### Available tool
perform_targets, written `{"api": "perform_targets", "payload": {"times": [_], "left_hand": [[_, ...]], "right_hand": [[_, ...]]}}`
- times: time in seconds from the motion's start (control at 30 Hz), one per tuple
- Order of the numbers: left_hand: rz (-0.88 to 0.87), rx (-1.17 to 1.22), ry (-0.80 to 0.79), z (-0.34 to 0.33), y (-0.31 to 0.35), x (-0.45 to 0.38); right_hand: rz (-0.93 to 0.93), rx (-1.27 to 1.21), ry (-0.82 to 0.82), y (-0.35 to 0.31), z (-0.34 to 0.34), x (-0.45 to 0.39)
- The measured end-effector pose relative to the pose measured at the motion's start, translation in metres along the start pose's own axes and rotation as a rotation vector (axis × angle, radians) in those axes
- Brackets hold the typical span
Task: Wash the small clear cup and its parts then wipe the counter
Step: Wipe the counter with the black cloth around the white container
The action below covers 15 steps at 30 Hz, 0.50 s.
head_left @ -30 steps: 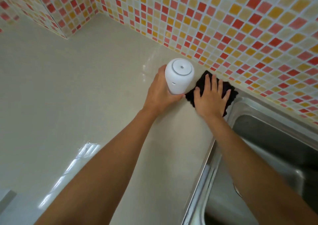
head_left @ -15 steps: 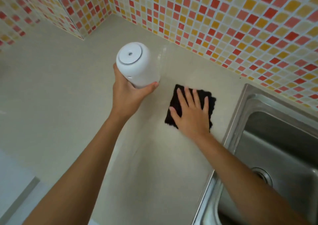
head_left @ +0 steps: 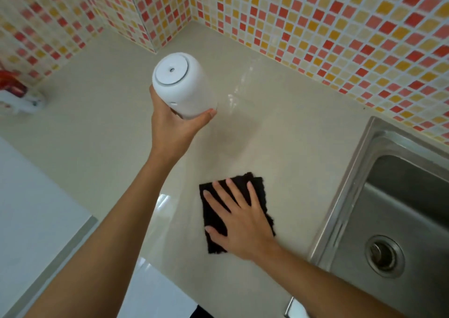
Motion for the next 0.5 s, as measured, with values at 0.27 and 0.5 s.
{"api": "perform_targets", "payload": {"times": [0.27, 0.5], "left_hand": [[0.008, 0.041, 0.042, 0.036, 0.006, 0.017], [0.022, 0.067, 0.042, 0.037, 0.009, 0.02]], "right_hand": [[-0.64, 0.033, 0.074, 0.143, 0.029, -0.096], [-0.128, 0.021, 0.032, -0.063, -0.012, -0.018]]}}
Point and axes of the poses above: each hand's wrist, its own x-axis away from the middle knuckle, its own z-axis out of the back of the hand, y = z × x, the point moved 4 cm from there along -x, towards the middle knuckle, and after that the axes turned 1 degree about -x, right-handed, at the moved point
